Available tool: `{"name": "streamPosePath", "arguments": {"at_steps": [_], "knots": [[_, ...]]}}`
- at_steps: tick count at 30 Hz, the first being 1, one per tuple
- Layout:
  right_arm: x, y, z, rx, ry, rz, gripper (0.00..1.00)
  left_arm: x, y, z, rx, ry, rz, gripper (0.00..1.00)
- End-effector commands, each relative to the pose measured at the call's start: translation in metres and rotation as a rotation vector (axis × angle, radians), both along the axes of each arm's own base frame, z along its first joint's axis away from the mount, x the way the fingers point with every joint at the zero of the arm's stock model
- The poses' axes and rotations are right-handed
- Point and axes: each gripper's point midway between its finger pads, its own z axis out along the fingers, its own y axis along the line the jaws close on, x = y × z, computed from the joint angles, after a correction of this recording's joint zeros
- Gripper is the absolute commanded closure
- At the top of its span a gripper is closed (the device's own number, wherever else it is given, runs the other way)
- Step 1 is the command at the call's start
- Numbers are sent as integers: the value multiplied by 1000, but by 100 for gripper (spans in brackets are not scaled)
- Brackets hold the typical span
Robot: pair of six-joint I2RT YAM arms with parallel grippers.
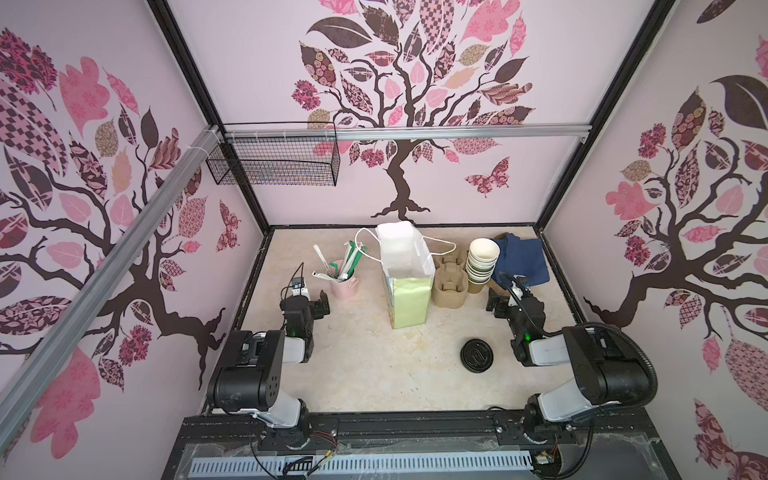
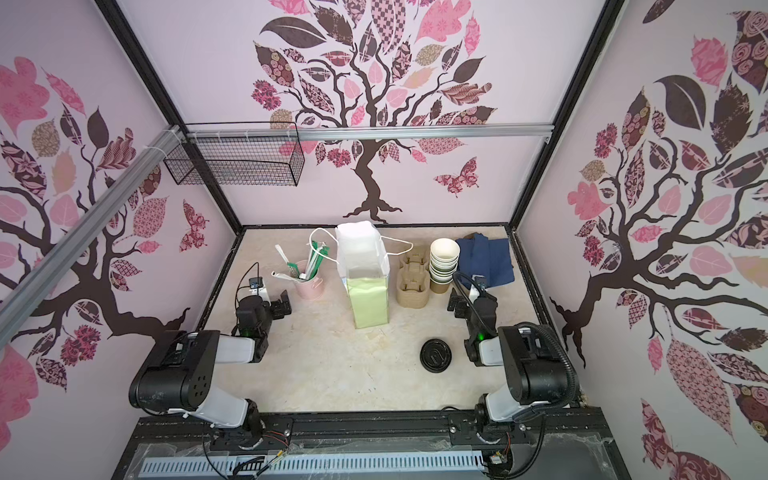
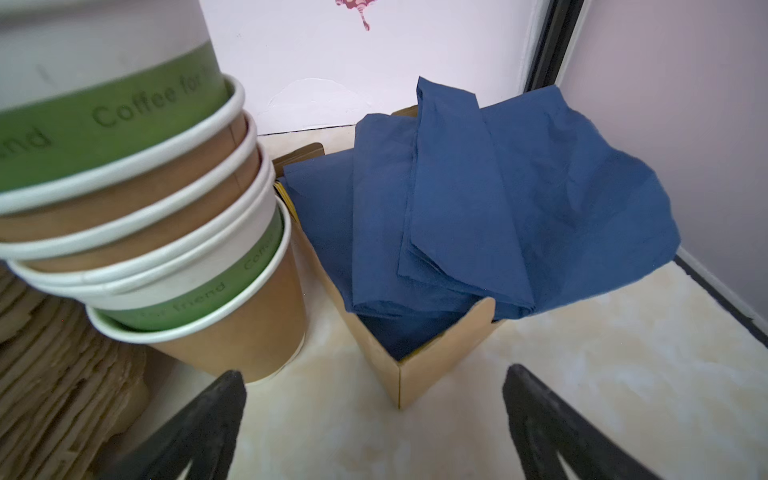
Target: Pack the takeout coffee
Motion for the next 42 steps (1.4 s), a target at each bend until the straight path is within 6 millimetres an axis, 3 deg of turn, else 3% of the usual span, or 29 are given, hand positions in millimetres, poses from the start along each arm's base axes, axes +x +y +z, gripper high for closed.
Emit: {"name": "streamPosePath", "arguments": {"at_steps": [1, 31, 35, 39, 42], "knots": [[11, 0, 17, 1, -68, -7, 0, 15, 4, 22, 19, -72, 12, 2], [10, 0, 18, 8, -70, -10, 0, 15, 4, 21, 13, -69, 8, 2], [-12, -21, 52, 27, -171, -133, 0, 10, 10, 44, 15, -101, 42, 2], [-31, -33, 76, 146, -117, -233, 0, -12, 8, 78, 56, -91, 16, 2], [-52, -33, 79, 275, -7, -279, 0, -33, 8, 97, 55, -121, 20, 2]]}}
